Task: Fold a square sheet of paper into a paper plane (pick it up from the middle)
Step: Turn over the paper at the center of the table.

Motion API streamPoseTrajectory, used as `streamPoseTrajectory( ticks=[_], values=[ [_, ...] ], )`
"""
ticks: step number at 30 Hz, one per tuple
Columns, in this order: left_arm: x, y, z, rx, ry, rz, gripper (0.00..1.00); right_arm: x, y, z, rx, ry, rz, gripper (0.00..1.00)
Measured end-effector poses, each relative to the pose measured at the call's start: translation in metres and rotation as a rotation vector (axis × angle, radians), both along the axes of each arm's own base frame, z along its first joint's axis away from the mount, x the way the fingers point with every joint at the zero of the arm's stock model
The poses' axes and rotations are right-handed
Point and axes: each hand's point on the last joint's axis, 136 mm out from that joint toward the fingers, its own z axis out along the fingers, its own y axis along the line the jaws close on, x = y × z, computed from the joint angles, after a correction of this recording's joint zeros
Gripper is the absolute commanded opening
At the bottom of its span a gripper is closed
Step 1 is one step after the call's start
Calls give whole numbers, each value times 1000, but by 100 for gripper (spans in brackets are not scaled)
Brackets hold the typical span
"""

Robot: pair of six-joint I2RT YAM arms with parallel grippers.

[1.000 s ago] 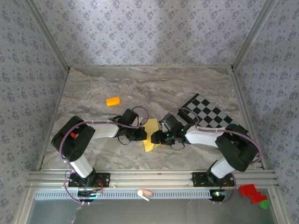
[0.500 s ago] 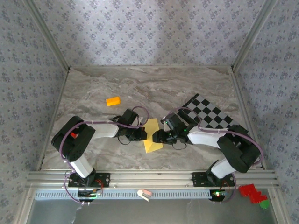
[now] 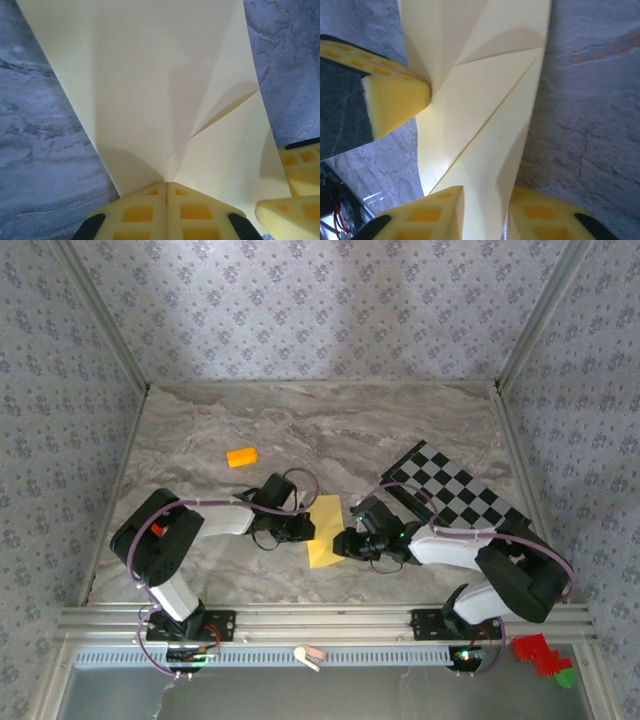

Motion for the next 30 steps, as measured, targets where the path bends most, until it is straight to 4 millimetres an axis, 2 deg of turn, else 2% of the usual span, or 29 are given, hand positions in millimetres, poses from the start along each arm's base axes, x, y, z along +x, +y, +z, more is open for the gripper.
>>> streamPoseTrajectory(
  ticks=[5, 9, 15, 16, 17, 19, 23, 26, 30],
  values=[
    [-1, -1, 0, 7, 5, -6, 1, -1, -5, -4, -14, 7, -27, 6],
    [-4, -2, 0, 17, 11, -12, 10, 0, -6, -3, -16, -3, -33, 0],
    [-1, -4, 11, 18, -2, -14, 33, -2, -14, -2, -55, -2, -11, 0],
    [1, -5, 16, 14, -14, -11, 41, 0, -16, 1, -62, -7, -9, 0],
    [4, -7, 23, 6, -29, -10, 46, 2, -19, 5, -68, -15, -7, 0],
    [11, -11, 39, -19, -63, -4, 51, 7, -25, 15, -85, -31, -1, 0],
    [29, -7, 79, -75, -149, 33, 56, 19, -41, 42, -150, -69, 20, 0],
    [45, 9, 106, -97, -213, 87, 57, 30, -57, 70, -238, -116, 32, 0],
    [60, 39, 131, -109, -262, 175, 57, 40, -71, 113, -391, -211, 66, 0]
  ],
)
